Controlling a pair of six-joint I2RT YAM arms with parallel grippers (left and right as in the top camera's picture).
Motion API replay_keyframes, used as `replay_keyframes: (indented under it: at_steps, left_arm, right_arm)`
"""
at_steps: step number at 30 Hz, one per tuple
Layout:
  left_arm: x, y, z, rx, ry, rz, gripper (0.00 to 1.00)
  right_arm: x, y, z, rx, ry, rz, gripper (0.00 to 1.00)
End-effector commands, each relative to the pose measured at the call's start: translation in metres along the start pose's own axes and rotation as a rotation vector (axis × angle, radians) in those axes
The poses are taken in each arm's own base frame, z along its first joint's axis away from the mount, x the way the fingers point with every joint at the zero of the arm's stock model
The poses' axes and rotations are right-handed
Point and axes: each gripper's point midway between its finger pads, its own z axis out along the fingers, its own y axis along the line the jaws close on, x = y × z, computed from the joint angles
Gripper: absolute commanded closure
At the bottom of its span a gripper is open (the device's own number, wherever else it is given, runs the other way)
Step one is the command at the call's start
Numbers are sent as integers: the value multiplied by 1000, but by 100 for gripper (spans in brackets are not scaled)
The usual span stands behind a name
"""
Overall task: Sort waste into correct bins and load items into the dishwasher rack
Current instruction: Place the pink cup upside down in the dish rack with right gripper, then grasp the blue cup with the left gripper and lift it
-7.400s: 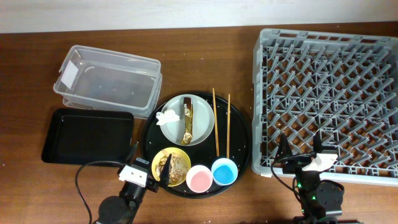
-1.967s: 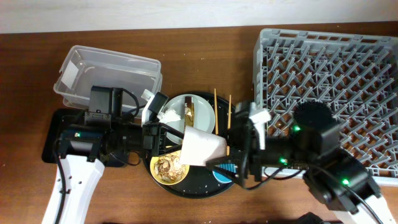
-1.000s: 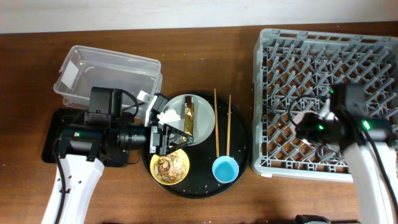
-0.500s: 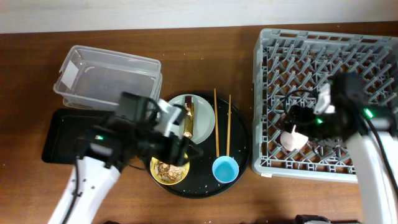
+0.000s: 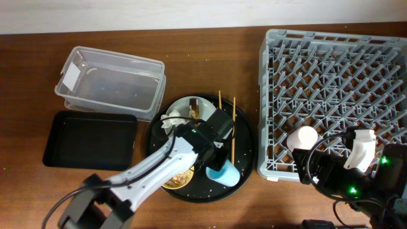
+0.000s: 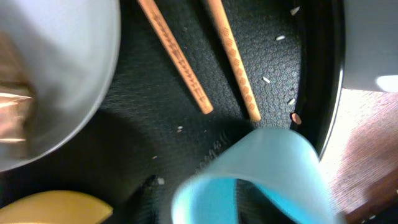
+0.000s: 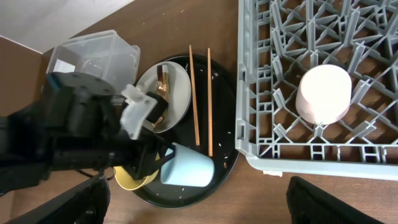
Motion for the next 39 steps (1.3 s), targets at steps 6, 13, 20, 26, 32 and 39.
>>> replay_keyframes:
  at_steps: [6, 13, 20, 26, 32, 39]
  left_arm:
    - [2, -14, 3, 73, 25, -12, 77]
    - [14, -42, 2, 163, 68, 30, 100]
    - [-41, -16, -101, 550, -158, -128, 100]
    - [-49, 13, -208, 1085, -369, -108, 100]
    - [-40, -3, -240, 1294, -362, -47, 100]
    - [-37, -19, -239, 1308, -343, 16, 100]
  right_arm:
    - [3, -2, 4, -2, 21, 1, 8]
    - [2, -4, 4, 10, 18, 2, 8]
    - [3, 0, 4, -13, 25, -55, 8]
    - [12, 45, -3, -284, 64, -161, 8]
    - [7, 86, -14, -545, 44, -276, 8]
    - [13, 124, 7, -727, 181, -402, 9]
